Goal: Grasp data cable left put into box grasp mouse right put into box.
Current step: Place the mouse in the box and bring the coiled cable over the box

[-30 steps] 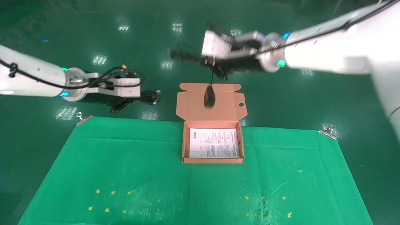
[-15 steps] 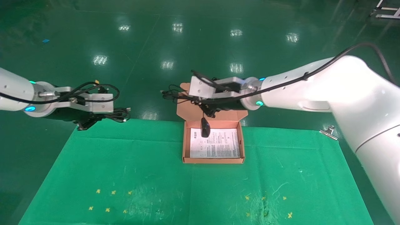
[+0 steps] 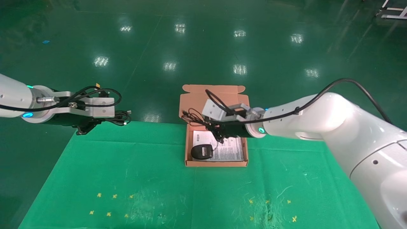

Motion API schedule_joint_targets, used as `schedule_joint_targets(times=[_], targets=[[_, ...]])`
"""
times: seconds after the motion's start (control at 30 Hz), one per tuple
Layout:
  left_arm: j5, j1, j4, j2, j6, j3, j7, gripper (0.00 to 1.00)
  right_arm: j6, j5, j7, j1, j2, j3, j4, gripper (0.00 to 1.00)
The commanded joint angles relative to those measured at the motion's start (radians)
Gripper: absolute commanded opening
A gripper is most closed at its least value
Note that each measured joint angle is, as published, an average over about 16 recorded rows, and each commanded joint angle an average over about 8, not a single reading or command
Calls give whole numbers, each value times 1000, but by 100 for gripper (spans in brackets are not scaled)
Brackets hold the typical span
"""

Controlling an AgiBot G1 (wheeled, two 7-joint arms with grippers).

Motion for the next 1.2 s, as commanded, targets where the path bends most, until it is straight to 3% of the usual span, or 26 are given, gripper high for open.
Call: schedule_joint_targets(times=[0.03,0.17,0.2,0.23,0.4,0.57,0.97,1.2], targets=[[3,1,-6,-2,1,0,-5,0,11,10,21,-2,0,-26,-18,37],[4,2,-11,-2,2,1,-7,0,23,18,23,1,5,-49,-21,87],[4,2,-13,-2,2,0,-7,0,25,20,22,1,8,-52,-19,97],[3,3,-13,0,0,0,-7,0,27,22,21,0,10,-55,-15,100],[-8,24,22,41,-51,-2,13,0,35,26,29,-3,26,-68,9,100],[-34,47,157,133,-167,-10,90,0,43,24,38,1,47,-73,17,100],[-208,110,585,418,-465,-60,441,0,54,11,29,51,214,-57,31,100],[-356,178,632,476,-574,-74,620,0,52,9,23,65,326,-46,88,100]])
